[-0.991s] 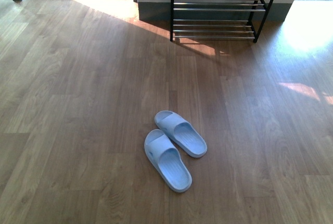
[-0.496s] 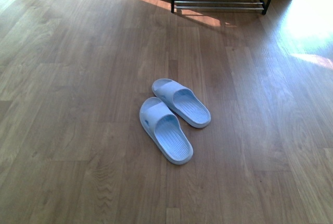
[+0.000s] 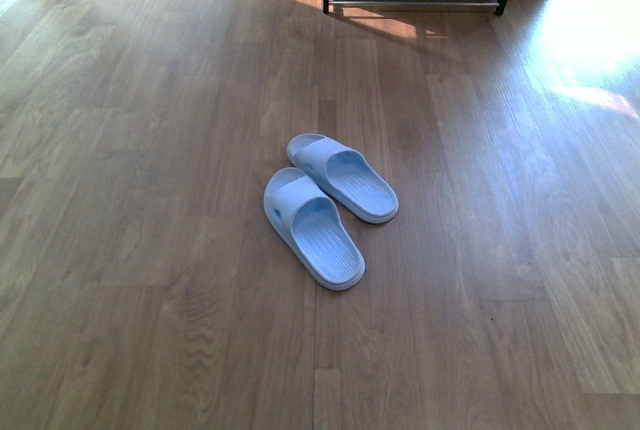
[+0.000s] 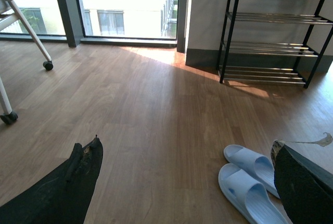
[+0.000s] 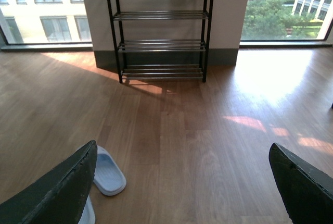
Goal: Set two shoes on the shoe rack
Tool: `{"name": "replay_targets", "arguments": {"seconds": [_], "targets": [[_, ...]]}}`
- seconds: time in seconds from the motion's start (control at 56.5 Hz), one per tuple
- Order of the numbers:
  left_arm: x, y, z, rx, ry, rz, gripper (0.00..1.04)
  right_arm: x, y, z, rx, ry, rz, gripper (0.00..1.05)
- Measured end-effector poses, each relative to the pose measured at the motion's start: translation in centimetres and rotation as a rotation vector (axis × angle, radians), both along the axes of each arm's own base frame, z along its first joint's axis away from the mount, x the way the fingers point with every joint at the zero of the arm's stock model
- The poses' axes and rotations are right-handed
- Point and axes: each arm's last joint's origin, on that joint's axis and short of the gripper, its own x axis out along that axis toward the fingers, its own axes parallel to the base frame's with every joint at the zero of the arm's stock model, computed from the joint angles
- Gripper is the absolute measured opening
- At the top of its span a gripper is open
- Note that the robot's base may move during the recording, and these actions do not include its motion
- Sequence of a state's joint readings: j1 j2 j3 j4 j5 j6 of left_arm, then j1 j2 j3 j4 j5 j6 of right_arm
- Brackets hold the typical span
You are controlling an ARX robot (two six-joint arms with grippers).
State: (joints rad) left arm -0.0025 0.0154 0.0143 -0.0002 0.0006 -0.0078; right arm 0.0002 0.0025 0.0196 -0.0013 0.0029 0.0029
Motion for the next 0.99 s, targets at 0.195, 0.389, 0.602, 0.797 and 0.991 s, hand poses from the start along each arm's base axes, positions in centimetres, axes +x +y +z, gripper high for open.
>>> {"name": "replay_targets", "arguments": {"seconds": [0.195, 0.389, 0.602, 0.797, 0.991], "targets": [[0.00, 0.01, 0.00, 0.000, 0.000, 0.004, 0.95, 0.00, 0.01, 0.00, 0.000, 0.000, 0.004, 0.96], [0.00, 0.01, 0.00, 0.000, 0.000, 0.003, 0.95, 0.00, 0.01, 0.00, 0.000, 0.000, 0.003, 0.96], [0.00, 0.01, 0.00, 0.000, 0.000, 0.003, 0.95, 0.00, 0.01, 0.00, 0.000, 0.000, 0.003, 0.96], [0.00, 0.01, 0.00, 0.000, 0.000, 0.003, 0.95, 0.00, 0.01, 0.00, 0.000, 0.000, 0.003, 0.96], [0.00, 0.01, 0.00, 0.000, 0.000, 0.003, 0.95, 0.00, 0.01, 0.00, 0.000, 0.000, 0.003, 0.96]]}}
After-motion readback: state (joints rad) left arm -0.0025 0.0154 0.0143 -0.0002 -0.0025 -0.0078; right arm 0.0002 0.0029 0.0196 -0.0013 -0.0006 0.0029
